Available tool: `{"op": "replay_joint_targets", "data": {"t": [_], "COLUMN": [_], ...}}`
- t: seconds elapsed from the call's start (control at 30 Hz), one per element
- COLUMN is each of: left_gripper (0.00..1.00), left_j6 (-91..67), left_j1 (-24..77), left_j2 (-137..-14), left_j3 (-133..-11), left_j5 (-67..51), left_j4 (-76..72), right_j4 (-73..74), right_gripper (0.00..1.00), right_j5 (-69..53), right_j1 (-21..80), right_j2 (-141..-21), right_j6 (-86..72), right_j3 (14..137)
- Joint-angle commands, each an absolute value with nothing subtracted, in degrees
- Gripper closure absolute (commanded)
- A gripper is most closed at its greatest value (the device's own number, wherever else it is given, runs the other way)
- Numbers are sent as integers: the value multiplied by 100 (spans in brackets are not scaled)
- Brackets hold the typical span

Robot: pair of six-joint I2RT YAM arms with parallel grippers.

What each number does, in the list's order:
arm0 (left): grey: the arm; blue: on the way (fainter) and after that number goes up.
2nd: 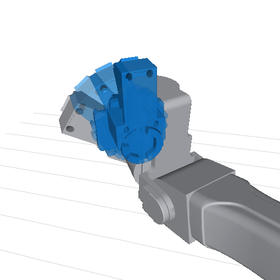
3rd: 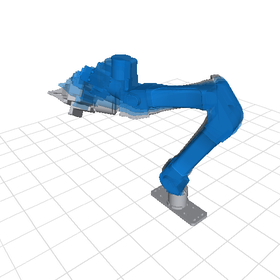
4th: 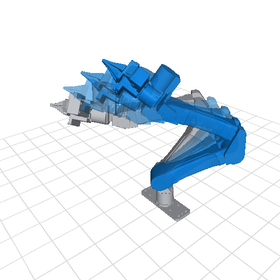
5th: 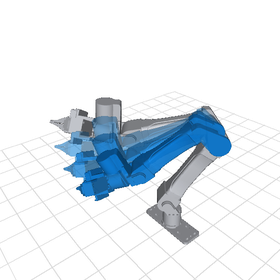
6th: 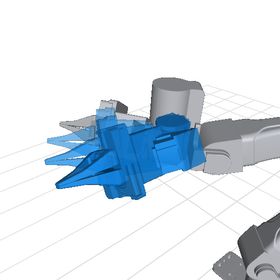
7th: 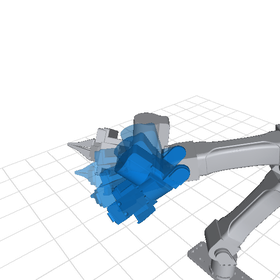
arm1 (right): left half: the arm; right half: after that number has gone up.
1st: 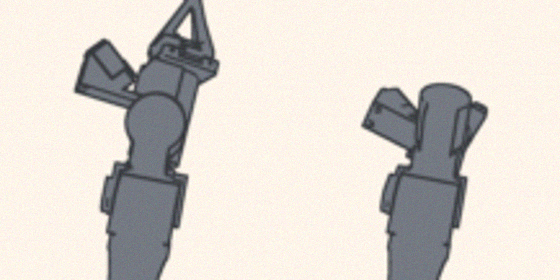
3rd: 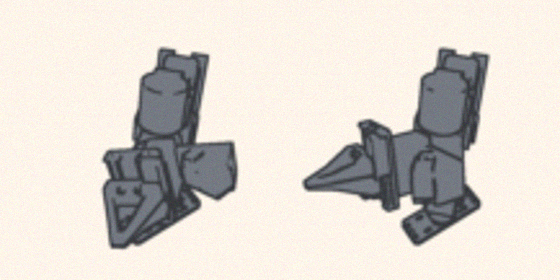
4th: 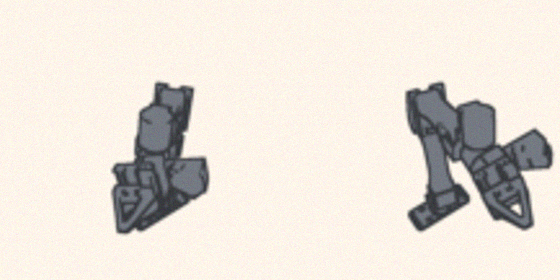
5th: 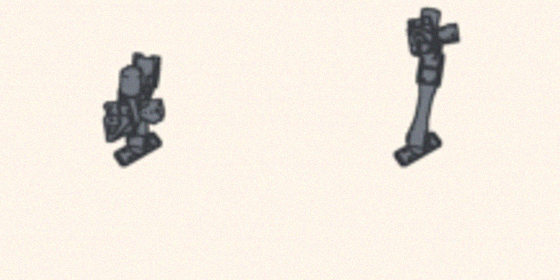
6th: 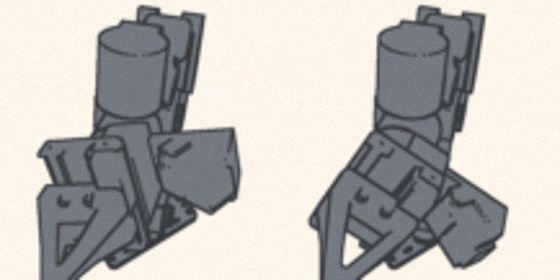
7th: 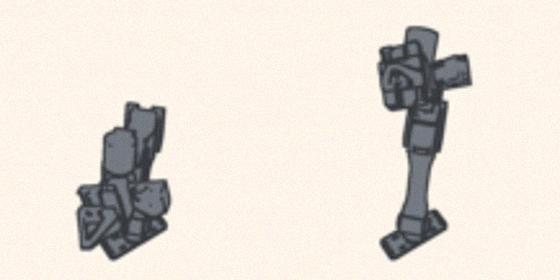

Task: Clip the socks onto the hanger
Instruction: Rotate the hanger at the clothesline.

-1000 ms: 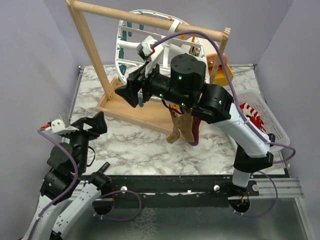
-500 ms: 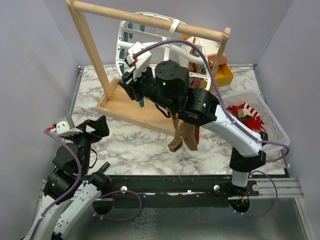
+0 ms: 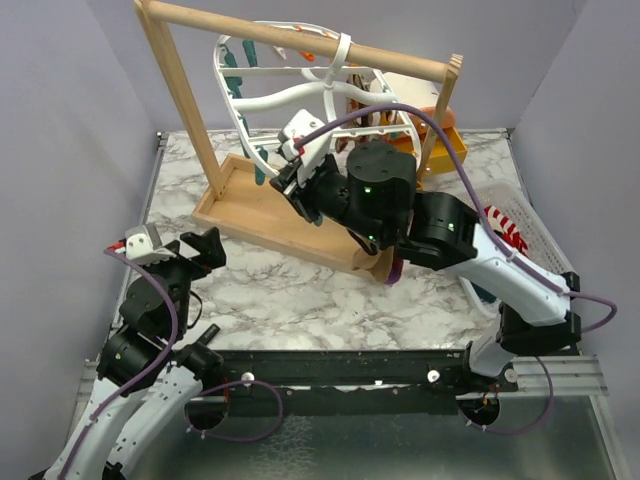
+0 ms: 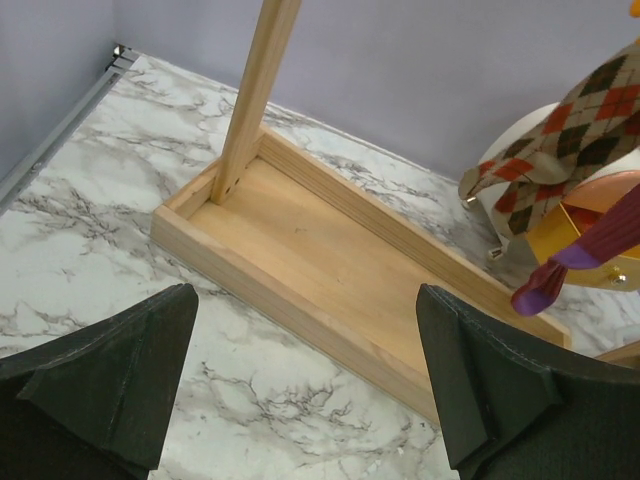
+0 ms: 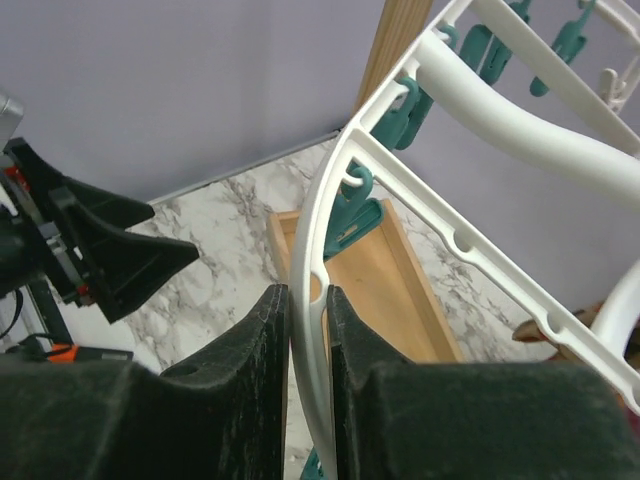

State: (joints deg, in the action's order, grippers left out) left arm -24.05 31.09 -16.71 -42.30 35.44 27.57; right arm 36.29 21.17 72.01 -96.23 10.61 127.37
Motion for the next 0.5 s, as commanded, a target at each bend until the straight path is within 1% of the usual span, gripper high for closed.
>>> {"op": "replay_joint_targets", "data": {"t": [0.0, 0.3, 0.47], "left_gripper": [1, 1, 1], "left_j6": [-2196, -2187, -2229], "left_j1": [3103, 3103, 3103], "left_j2": [-1957, -2363, -2455], "left_j3": [-4257, -4290, -4248], "left_j5": [3607, 3493, 3462], "left_j4": [2280, 1880, 1781], "right_j4": [3640, 3587, 3152], "right_gripper": [99, 100, 99], "right_j5": [2402, 2654, 2924], "right_j1": [7159, 7163, 7163], "right_j2": [-8953, -8072, -7545], "right_j6": [1639, 2160, 2422], "right_j3": [12273, 11120, 10342]}}
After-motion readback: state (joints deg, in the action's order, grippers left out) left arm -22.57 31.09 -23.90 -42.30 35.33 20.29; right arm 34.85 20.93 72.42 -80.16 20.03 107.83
